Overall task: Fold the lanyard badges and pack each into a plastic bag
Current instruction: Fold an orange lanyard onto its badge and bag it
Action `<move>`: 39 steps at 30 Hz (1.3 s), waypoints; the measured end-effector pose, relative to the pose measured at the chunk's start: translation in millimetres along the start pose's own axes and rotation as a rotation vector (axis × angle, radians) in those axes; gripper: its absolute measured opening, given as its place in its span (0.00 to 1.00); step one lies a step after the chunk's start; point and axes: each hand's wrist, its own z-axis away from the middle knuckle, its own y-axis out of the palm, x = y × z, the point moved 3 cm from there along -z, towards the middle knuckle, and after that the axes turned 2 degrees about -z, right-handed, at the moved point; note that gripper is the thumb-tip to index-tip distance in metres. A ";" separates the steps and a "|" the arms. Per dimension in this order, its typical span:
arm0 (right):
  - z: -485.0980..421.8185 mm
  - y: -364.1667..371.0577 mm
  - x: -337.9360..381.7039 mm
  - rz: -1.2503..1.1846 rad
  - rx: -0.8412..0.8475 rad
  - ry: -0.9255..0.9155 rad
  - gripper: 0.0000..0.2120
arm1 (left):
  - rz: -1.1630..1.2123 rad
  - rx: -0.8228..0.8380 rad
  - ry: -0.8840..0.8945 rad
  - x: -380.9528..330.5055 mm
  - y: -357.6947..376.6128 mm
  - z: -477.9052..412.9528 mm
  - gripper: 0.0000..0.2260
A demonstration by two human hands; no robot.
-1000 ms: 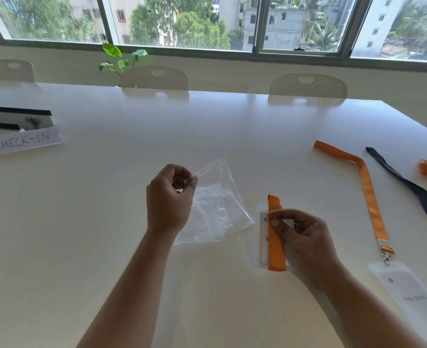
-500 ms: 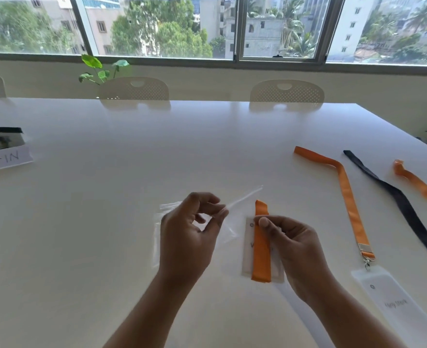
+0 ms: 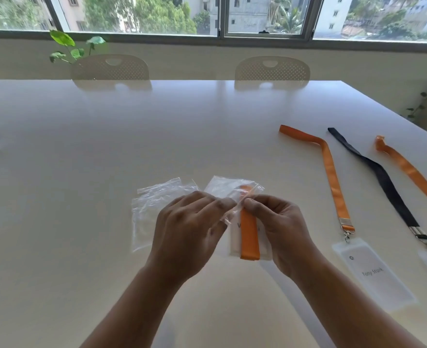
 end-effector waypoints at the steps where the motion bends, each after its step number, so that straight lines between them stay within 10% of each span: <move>1: 0.3 -0.3 0.0 0.007 -0.002 -0.003 0.11 | 0.031 0.013 -0.026 -0.3 0.0 -0.6 0.11; 23: 10.4 12.9 13.7 0.242 -0.034 -0.136 0.07 | 0.178 0.028 -0.446 -4.8 -8.6 -7.1 0.06; 39: 21.2 7.2 38.6 0.847 0.077 -0.282 0.08 | 0.264 0.179 -0.230 -14.2 -8.9 -10.5 0.07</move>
